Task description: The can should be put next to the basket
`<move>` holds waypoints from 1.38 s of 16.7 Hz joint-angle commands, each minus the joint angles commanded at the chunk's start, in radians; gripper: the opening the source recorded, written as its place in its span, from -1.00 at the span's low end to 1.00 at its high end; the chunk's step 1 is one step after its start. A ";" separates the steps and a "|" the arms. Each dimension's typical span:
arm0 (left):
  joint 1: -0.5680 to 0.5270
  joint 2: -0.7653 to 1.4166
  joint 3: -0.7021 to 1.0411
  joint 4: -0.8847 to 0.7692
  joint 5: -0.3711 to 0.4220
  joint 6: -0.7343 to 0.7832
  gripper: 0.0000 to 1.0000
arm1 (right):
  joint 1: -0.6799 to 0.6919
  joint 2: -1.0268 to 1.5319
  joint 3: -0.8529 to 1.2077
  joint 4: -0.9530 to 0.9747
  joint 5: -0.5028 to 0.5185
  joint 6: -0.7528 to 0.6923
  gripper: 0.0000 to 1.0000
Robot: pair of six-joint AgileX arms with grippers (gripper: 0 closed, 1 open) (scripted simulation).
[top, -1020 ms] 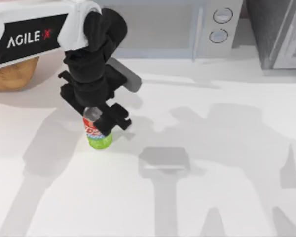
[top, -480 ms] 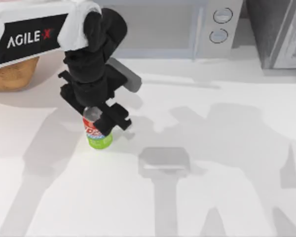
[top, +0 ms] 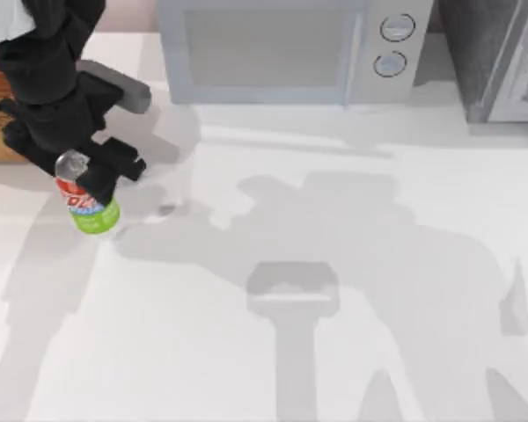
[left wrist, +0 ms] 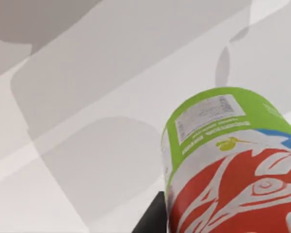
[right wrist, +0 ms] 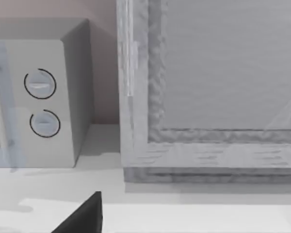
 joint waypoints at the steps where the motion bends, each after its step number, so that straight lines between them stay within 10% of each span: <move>1: 0.051 -0.016 0.006 -0.014 0.001 0.000 -1.00 | 0.000 0.000 0.000 0.000 0.000 0.000 1.00; 11: 0.524 0.024 0.088 -0.025 -0.015 0.003 -1.00 | 0.000 0.000 0.000 0.000 0.000 0.000 1.00; 23: 0.584 0.082 0.082 0.004 0.000 0.041 -1.00 | 0.000 0.000 0.000 0.000 0.000 0.000 1.00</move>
